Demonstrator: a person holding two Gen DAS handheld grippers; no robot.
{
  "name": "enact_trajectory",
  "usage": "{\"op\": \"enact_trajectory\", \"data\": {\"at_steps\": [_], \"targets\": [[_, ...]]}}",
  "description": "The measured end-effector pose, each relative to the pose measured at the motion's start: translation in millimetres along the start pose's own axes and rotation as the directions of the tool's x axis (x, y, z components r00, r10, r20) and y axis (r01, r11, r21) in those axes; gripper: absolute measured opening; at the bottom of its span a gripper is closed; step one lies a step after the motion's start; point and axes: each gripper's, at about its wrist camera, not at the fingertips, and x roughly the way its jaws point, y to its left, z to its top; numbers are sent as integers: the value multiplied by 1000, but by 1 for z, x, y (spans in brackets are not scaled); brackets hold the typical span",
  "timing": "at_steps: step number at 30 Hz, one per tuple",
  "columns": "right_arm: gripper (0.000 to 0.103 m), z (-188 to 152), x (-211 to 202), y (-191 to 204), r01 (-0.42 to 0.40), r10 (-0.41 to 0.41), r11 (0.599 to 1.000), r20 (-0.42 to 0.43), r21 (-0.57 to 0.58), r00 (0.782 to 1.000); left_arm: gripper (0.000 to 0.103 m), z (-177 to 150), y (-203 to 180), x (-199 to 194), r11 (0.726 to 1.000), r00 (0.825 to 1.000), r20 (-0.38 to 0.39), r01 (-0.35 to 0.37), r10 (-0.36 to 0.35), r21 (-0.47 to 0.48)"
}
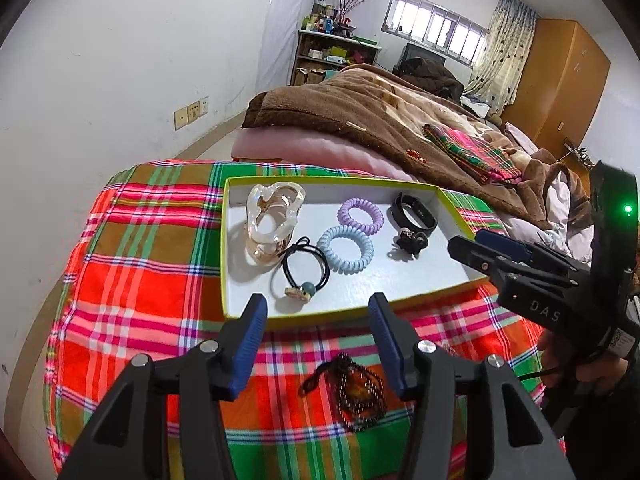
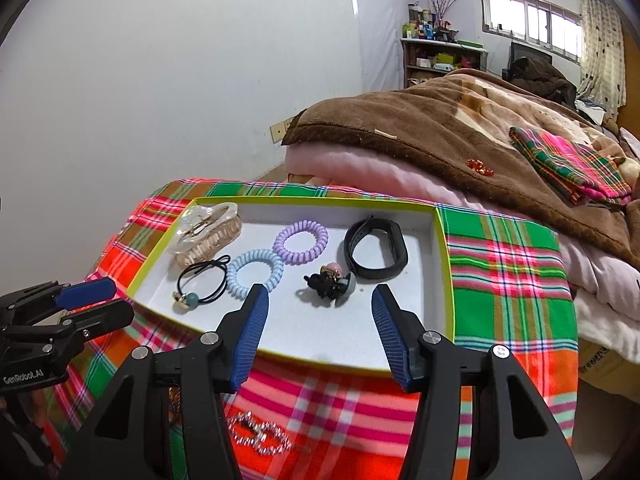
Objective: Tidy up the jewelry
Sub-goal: 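Withdraw both tools from the box toward the remaining jewelry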
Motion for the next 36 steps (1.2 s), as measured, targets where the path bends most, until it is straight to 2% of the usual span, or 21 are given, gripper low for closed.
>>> {"op": "enact_trajectory", "data": {"at_steps": [7,13,18,29,36], "targets": [[55,-12,-16,5,-10,10,1000,11,5,1000,55,-11,1,-16,1000,1000,14,-1,1,-3],[55,-39,-19,18,-108,107,993,-27,-46,994,55,-31,9,-24,1000,1000,1,-2,2,-29],[55,-58,-13,26,-162,156,983,-80,-87,985,55,-49,16,-27,999,1000,-22,-9,8,-48],[55,-72,7,40,-161,126,965,-170,-207,977,55,-78,29,-39,997,999,-44,-13,9,-83],[55,-83,3,47,-182,133,955,-209,-234,969,55,-81,28,-39,996,999,-47,-5,1,-85]]}}
